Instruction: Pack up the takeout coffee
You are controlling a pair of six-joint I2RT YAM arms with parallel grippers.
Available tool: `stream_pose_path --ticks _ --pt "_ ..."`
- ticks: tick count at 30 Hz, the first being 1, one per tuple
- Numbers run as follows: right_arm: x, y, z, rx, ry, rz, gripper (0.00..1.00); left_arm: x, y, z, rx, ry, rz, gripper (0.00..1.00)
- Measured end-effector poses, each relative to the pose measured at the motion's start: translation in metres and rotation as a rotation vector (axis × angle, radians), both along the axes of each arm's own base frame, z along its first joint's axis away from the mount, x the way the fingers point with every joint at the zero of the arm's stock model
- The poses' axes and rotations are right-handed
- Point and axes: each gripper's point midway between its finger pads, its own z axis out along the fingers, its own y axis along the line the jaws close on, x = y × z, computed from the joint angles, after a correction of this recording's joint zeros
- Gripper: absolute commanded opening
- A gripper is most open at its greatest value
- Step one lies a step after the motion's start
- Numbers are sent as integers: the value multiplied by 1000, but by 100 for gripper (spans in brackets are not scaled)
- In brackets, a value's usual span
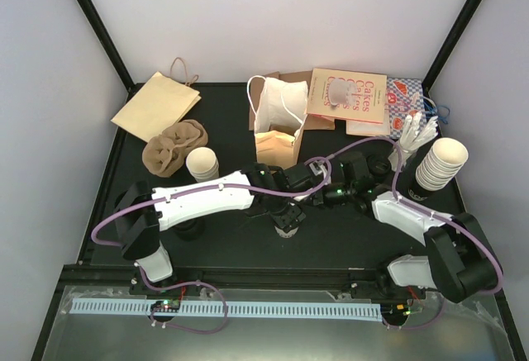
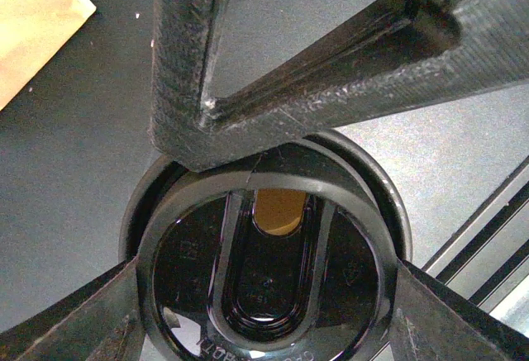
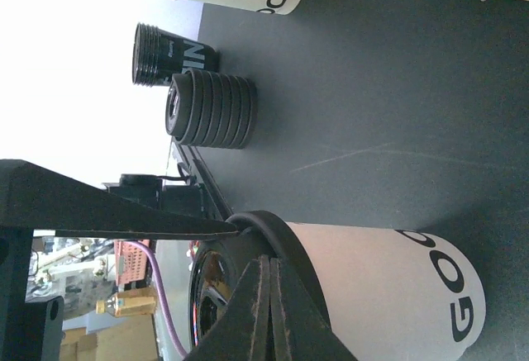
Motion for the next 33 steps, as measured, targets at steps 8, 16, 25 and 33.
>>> stream_pose_path --ticks 8,16,25,33 --pt "-7 -9 1 -42 -20 -34 1 -2 -1 0 1 -4 -6 60" --pt "-21 -19 1 -51 -39 -50 1 -3 -1 0 2 -5 -9 60" --pt "-34 -25 1 -34 -44 -59 1 -3 -1 0 2 -5 -8 59" --pt "-51 -24 0 -12 -13 -43 1 -3 -1 0 2 -5 -8 59"
